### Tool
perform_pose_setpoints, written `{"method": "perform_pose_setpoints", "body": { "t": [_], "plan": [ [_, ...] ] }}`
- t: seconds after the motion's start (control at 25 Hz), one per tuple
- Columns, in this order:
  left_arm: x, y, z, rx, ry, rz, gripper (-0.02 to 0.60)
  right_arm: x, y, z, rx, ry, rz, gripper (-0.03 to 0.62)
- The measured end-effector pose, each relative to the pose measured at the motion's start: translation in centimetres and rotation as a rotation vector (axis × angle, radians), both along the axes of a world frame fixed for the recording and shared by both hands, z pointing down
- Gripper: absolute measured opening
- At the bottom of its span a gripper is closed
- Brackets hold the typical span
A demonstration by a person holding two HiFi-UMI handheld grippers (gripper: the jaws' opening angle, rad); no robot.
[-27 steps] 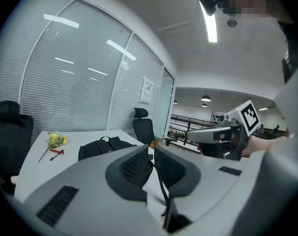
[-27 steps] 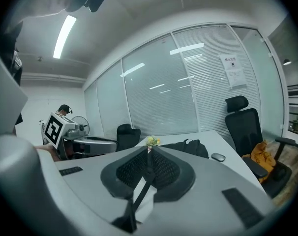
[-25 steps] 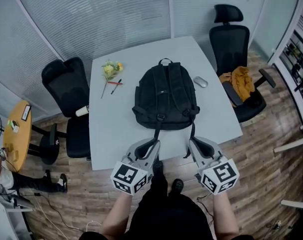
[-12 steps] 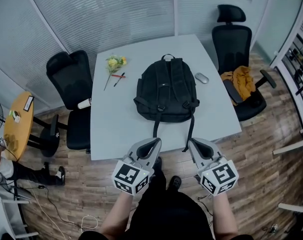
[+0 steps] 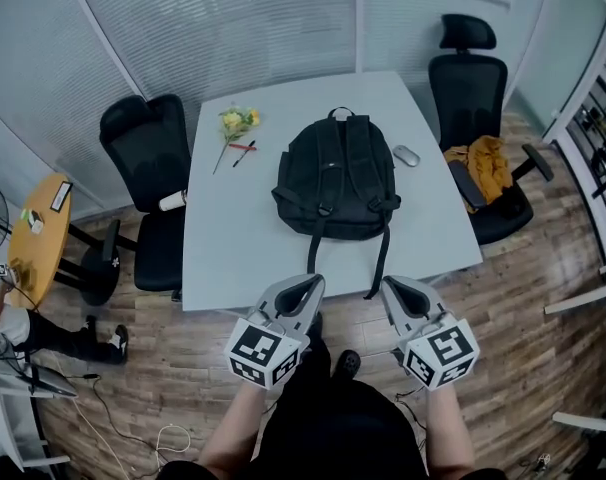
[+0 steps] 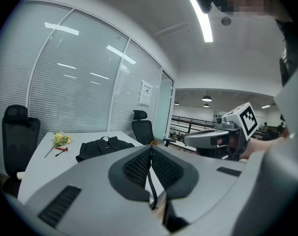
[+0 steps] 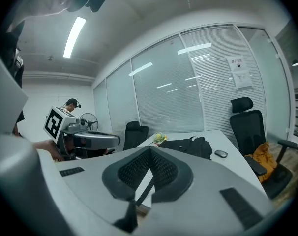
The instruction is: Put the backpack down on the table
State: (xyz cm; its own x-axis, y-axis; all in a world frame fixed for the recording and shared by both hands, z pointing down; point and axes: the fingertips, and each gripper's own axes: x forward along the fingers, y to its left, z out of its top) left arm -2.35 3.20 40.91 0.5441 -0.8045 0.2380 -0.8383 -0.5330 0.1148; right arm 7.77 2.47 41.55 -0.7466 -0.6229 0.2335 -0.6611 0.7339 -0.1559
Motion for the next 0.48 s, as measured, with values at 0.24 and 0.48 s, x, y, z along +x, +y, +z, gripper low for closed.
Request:
{"method": "perform_pose_setpoints", "body": {
  "t": [0.24, 0.48],
  "plan": [
    [0.34, 0.24, 0.25, -0.002, -0.003, 0.007, 0.000, 0.55, 0.18, 0.01, 0.007, 0.006, 0.009, 0.009],
    [0.54, 0.06, -0.05, -0.003, -0.008, 0.012, 0.000, 1.03, 0.08, -0.23, 0.009, 0.014, 0.016, 0.009]
  ]
}}
